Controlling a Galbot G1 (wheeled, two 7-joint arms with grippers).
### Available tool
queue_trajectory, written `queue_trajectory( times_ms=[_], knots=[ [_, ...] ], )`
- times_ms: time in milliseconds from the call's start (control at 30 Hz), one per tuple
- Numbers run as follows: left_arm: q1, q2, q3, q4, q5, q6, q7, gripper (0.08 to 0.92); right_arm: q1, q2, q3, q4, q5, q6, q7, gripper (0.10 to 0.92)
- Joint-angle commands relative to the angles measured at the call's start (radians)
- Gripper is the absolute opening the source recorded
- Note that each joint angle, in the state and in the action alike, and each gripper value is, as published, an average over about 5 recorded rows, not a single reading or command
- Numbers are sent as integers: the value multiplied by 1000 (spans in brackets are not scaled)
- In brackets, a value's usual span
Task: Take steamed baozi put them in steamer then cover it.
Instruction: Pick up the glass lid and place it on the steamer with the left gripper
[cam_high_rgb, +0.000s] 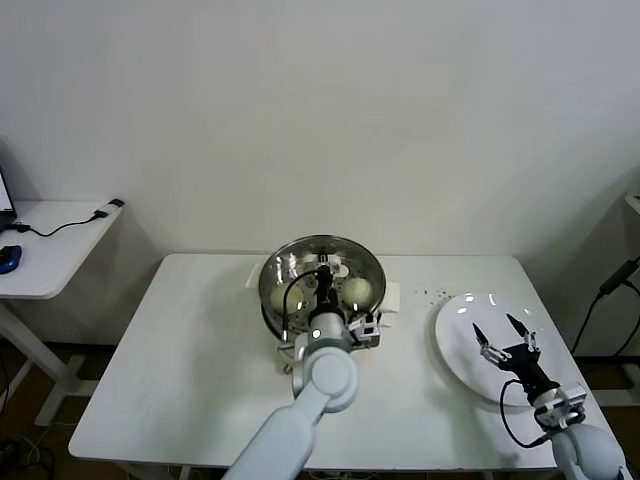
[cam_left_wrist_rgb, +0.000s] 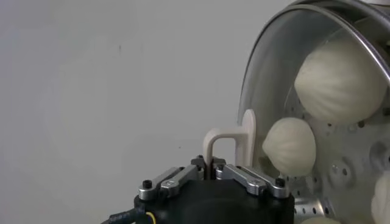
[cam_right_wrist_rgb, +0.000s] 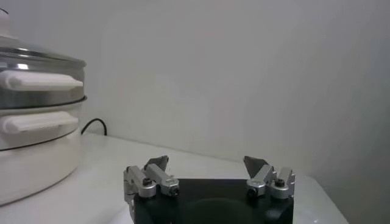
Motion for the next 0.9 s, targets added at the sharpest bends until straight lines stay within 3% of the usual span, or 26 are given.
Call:
queue_trajectory(
  times_ms=[33,667,900],
  knots=[
    [4,0,-1,8,-17,49,-25,142,1,0,0,0,0,0,-1,823],
    [5,43,16,-30,-9,49,10,152,5,0,1,2,-1,0,-3,823],
    [9,76,25,-112,-26,49,30,320,8,-2,0,1,-1,-4,-3,823]
  ],
)
